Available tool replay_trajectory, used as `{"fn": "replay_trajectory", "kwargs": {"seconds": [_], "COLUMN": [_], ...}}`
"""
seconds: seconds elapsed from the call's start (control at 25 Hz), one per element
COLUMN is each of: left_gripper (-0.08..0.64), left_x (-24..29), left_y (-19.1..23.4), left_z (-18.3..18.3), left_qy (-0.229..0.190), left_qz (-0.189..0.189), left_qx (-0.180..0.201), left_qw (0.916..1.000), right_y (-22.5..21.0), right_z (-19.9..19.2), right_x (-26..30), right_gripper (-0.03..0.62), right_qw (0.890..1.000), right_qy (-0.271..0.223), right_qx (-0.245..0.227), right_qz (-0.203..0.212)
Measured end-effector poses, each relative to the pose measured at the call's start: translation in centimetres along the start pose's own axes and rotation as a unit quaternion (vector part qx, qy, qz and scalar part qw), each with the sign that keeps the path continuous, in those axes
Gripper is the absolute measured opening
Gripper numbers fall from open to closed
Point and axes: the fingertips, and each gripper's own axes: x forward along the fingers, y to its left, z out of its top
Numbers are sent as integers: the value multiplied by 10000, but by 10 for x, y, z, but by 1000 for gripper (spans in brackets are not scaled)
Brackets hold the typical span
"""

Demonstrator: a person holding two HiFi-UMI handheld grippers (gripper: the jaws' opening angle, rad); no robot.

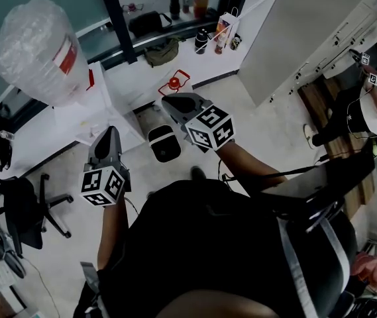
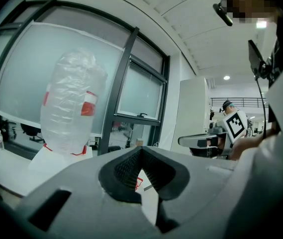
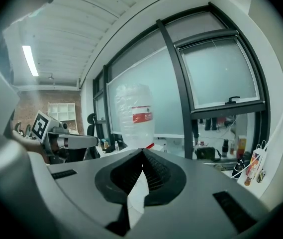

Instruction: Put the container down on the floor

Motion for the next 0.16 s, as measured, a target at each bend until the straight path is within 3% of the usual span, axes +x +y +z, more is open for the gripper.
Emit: {"fn": "replay_trajectory", "kwargs": {"seconds": [0.16], "left_gripper": [11], "left_x": [1], "left_y": [2], "left_z": [0], "left_qy": [-24], "left_qz": [-4], "left_qx": [-18], "left_qw": [10000], "right_y": [0], "right_z": [-1], "right_x": [3], "right_gripper": [8], "right_qw": [10000], "right_qy": [55], "right_qx": [-22], "right_qz": [-3]}}
